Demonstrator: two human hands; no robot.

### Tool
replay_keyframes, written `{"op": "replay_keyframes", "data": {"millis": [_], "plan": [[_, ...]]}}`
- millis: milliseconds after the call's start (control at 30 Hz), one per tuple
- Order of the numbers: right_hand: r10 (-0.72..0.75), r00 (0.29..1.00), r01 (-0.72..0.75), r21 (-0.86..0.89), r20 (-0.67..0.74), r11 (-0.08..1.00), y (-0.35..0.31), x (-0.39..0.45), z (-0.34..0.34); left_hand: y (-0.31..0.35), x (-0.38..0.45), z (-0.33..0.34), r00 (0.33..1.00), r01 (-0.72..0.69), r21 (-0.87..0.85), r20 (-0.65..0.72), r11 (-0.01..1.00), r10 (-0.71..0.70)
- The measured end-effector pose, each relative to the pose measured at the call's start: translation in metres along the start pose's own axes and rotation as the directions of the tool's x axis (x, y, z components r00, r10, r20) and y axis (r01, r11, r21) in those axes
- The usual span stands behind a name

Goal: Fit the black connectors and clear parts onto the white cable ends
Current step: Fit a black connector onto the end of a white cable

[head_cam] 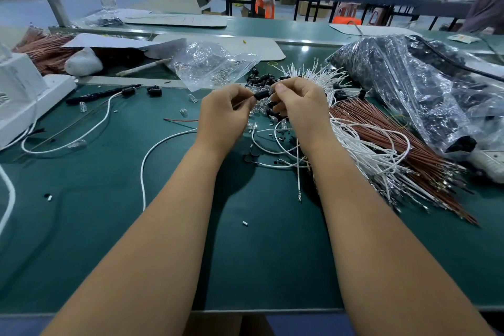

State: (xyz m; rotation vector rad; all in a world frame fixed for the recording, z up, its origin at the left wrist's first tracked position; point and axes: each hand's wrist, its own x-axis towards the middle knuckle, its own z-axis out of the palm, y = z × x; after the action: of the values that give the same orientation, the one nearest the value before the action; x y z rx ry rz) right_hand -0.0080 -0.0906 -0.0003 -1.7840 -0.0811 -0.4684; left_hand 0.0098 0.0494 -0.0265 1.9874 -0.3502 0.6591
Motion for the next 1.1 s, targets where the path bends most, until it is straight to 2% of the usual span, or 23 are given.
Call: {"op": "replay_keyframes", "data": {"millis": [300,500,633,700,767,867,1100], "plan": [[-0.119,0.993,0.113,-0.161,-0.025,0.98,0.004,0.002,0.002,0.0,0.0,-0.001,0.999,0.034,0.002,-0.004,0.999,-0.033],[-0.098,0.993,0.093,-0.072,-0.065,0.993,0.007,0.002,0.006,0.005,-0.002,0.0,0.989,0.124,-0.039,0.086,0.992,-0.12],[0.005,0.998,0.003,0.117,-0.068,0.993,0.009,0.002,0.007,0.01,-0.003,0.002,0.975,0.189,-0.16,0.15,0.969,-0.165],[0.03,0.997,-0.019,0.156,-0.067,0.988,0.008,0.002,0.007,0.009,-0.003,0.002,0.977,0.187,-0.189,0.138,0.964,-0.163],[-0.02,0.998,0.024,0.068,-0.059,0.997,0.007,0.002,0.005,0.007,-0.002,0.001,0.981,0.179,-0.183,0.113,0.967,-0.16],[-0.119,0.992,0.113,-0.151,-0.032,0.982,0.004,0.001,0.005,0.0,0.001,0.0,0.985,0.162,-0.17,0.082,0.972,-0.15],[-0.144,0.99,0.139,-0.207,-0.01,0.968,0.002,-0.001,0.007,-0.001,0.001,-0.002,0.999,0.049,-0.038,0.011,0.998,-0.048]]}}
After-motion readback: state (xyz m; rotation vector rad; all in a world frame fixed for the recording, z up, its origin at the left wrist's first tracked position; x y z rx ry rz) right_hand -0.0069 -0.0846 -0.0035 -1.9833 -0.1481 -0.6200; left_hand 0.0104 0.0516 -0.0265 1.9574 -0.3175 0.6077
